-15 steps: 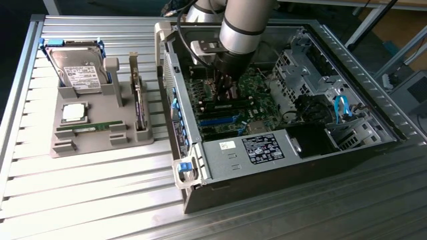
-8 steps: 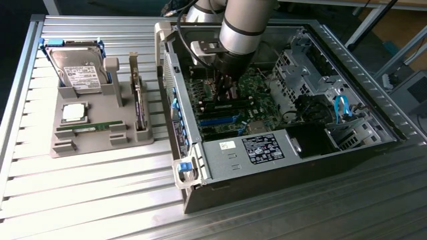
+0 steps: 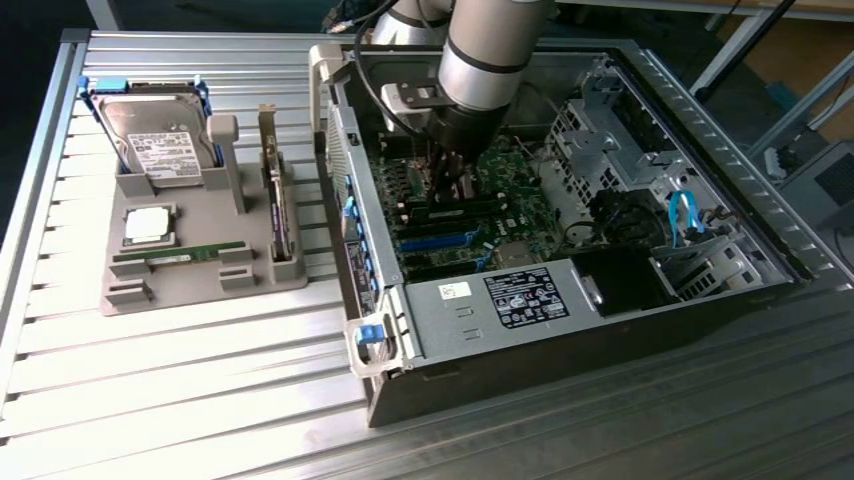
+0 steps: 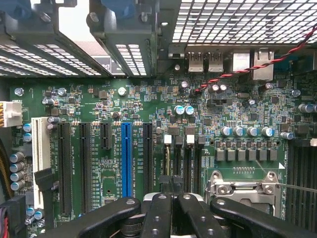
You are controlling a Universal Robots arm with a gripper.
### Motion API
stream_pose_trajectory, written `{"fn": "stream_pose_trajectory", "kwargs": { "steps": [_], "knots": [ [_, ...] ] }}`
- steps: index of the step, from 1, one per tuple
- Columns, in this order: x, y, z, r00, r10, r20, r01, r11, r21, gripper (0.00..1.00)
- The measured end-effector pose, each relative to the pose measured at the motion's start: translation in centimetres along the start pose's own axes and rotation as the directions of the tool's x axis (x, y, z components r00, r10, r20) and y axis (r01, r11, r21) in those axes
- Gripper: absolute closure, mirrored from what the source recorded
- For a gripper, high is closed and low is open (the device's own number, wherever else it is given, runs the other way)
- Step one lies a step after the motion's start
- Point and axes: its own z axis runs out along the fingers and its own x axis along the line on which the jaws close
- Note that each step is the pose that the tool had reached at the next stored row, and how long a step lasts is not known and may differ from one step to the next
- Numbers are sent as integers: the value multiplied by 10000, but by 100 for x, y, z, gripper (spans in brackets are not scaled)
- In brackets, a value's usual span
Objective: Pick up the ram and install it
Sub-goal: 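Press down the ram until it locks into place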
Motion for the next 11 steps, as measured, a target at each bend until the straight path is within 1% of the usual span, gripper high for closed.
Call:
{"fn": "stream_pose_trajectory", "kwargs": {
  "steps": [4,11],
  "knots": [
    [0,0,20,10000,0,-2,0,10000,-1,90],
    [0,0,22,10000,0,-1,0,10000,0,90]
  ]
}}
